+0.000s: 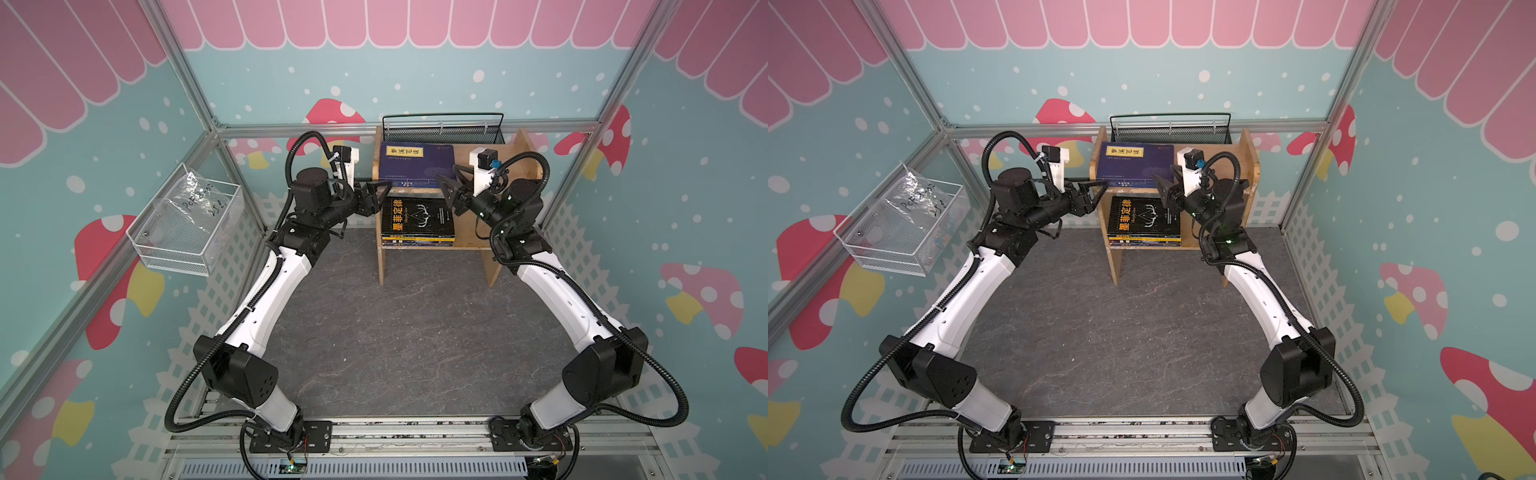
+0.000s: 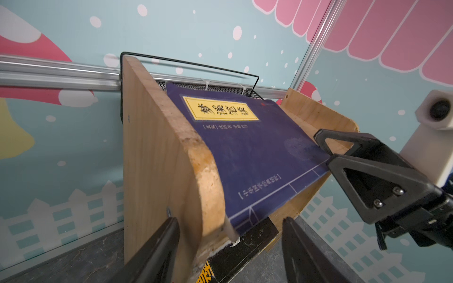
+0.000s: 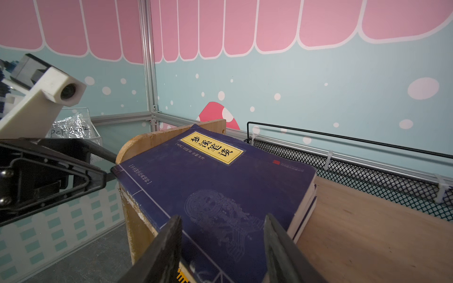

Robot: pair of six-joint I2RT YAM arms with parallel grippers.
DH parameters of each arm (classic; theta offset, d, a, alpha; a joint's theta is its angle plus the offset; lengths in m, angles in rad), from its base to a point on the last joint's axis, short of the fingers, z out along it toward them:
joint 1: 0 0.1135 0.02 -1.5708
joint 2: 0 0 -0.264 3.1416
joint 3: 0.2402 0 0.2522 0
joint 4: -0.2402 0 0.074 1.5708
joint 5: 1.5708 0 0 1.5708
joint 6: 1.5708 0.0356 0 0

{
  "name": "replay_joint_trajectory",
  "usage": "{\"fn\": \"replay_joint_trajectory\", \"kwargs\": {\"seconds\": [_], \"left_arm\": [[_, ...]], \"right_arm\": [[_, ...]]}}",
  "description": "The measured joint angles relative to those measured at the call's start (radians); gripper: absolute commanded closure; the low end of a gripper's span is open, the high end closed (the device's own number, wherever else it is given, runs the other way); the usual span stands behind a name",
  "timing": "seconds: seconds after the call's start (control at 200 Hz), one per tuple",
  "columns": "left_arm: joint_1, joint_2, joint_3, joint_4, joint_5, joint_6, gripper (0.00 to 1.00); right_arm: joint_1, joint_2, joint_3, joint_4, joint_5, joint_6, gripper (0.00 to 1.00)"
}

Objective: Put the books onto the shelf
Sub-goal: 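Press the navy book stack farther onto the top shelf with both grippers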

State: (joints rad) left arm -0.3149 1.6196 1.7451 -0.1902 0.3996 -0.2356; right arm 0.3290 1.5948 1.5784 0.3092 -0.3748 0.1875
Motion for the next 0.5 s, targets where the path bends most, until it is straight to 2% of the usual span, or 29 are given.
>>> {"fn": "replay_joint_trajectory", "kwargs": {"seconds": [0.08,0.185,0.5], "left_arm": [[0.0,0.0,-0.013,-0.009,-0.006,0.012,0.34],[0.0,0.0,-0.013,-0.007,-0.007,0.022,0.42],[0.0,0.001,-0.013,0.012,-0.011,0.023,0.46]], "right_arm": [[0.0,0.0,0.0,-0.003,0.0,0.0,0.45],[0.0,0.0,0.0,-0.003,0.0,0.0,0.46],[0.0,0.0,-0.003,-0.003,0.0,0.0,0.46]]}}
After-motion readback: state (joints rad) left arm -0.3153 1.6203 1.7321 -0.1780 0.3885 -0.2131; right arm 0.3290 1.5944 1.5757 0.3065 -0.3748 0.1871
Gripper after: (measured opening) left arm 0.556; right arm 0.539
